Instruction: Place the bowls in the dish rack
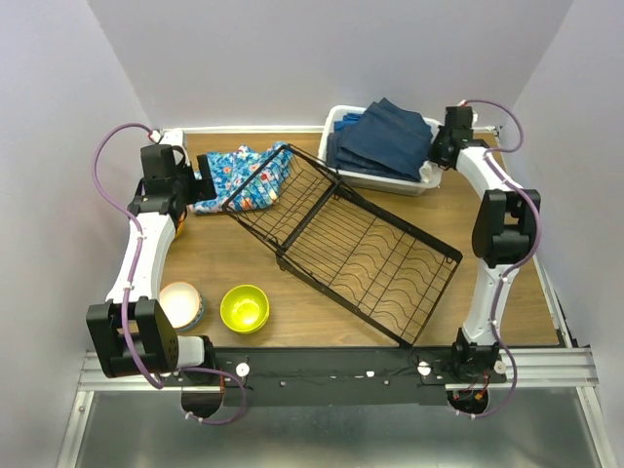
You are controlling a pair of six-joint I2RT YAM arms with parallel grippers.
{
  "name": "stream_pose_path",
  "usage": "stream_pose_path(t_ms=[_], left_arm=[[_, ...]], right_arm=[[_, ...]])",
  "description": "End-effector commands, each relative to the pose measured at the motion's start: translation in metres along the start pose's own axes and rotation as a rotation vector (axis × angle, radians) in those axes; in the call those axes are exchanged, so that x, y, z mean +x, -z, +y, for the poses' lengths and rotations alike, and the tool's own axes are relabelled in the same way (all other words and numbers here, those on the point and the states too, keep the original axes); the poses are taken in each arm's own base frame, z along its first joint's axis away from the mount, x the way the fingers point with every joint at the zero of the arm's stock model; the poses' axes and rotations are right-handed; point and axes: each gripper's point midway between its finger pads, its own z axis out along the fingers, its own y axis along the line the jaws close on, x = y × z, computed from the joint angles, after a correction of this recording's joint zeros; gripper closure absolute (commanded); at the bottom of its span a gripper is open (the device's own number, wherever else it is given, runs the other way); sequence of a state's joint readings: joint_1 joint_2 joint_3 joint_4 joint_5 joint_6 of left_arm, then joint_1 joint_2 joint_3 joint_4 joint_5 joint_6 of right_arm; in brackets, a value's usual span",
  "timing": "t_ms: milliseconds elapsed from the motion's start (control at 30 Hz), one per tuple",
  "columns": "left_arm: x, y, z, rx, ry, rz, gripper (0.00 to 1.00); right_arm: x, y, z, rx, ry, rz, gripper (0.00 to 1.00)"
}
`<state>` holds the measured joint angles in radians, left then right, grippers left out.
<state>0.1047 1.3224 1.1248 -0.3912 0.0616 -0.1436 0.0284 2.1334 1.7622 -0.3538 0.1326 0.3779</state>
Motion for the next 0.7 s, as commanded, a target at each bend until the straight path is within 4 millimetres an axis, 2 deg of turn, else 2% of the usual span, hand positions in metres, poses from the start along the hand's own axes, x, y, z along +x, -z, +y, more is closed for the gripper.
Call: stream_pose_path(t_ms=[0,167,367,500,667], left_arm=[[0.004,-0.004,-0.002,0.018,0.014,0.013,0.01],[0.006,-0.007,-0.002,0.021,0.019,0.019,0.01],[0.004,-0.012,-0.004,0.031,0.023,0.023,0.01],[0.001,-0.015,-0.006,0.035,0.023,0.021,0.01],[0.002,-0.016,-0.007,0.041,0.024,0.023,0.01]], right_arm=[[-0.007,-0.017,-0.083,0.211,-0.025,0.011,0.99],[-0.030,-0.020,-0.135,0.288,-0.066,-0.017,0.99],[-0.039,-0.020,-0.187,0.387,-0.072,-0.060,0.99],[-0.042,-0.018,-0.210,0.426,-0.072,-0.073,0.99],[-0.063,-0.020,-0.235,0.467,-0.073,-0.126,0.99]])
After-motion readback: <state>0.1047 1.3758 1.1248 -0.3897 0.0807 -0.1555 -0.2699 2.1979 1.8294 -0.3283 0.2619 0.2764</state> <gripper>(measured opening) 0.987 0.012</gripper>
